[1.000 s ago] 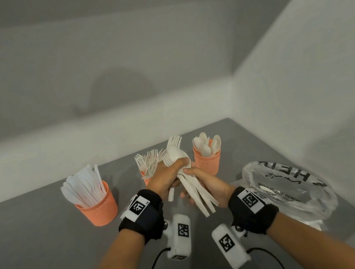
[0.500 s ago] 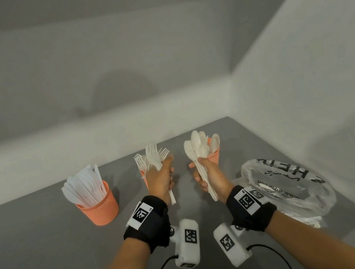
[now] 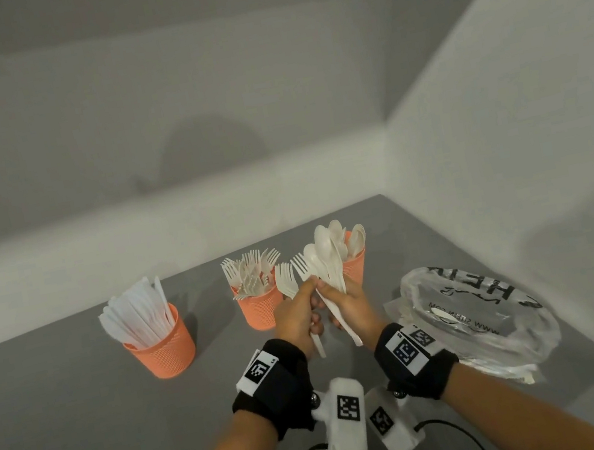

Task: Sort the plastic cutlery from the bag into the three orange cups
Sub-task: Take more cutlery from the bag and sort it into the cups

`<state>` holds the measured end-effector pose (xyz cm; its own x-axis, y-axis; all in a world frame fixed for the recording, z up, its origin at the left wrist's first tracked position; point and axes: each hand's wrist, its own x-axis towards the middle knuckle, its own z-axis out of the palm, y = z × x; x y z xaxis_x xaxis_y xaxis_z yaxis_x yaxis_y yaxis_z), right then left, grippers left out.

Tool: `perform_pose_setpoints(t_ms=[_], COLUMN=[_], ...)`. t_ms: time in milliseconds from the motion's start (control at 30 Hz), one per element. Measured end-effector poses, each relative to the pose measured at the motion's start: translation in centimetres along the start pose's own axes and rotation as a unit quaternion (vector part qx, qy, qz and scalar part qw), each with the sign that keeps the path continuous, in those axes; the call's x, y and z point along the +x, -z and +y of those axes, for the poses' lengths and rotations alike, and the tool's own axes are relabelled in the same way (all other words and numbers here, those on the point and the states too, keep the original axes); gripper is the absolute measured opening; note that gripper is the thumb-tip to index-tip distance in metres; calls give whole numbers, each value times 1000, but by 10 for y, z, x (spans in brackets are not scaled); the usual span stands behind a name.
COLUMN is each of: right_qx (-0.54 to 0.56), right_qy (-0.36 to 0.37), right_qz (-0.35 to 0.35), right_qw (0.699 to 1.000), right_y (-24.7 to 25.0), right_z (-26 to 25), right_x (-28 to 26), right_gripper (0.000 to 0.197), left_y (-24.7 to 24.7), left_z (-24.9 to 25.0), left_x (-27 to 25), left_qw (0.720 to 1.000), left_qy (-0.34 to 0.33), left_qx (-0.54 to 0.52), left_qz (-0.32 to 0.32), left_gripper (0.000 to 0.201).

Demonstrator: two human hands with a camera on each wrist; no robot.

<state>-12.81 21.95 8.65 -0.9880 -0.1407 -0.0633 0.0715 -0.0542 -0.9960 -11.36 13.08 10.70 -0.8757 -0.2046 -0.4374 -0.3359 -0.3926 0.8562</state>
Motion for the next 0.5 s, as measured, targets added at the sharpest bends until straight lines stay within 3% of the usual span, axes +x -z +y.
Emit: perform_pose_setpoints(t_ms=[133, 267, 500], right_qx=[-23, -42, 0], right_qy=[-2, 2, -21], right_qz=[-13, -36, -2], right_qw=[1000, 998, 1000], right_y=[1, 3, 2], right_z=[1, -1, 10], right_x=[0, 1, 13], right_gripper=[34, 26, 24], left_y=[-1, -7, -14], left_z=[1, 1, -2], left_x=[3, 3, 10], left_qw=[1000, 998, 991], left_qy=[20, -34, -110], left_qx=[-3, 50, 40], left_qz=[-7, 17, 64], left_gripper=[32, 27, 10])
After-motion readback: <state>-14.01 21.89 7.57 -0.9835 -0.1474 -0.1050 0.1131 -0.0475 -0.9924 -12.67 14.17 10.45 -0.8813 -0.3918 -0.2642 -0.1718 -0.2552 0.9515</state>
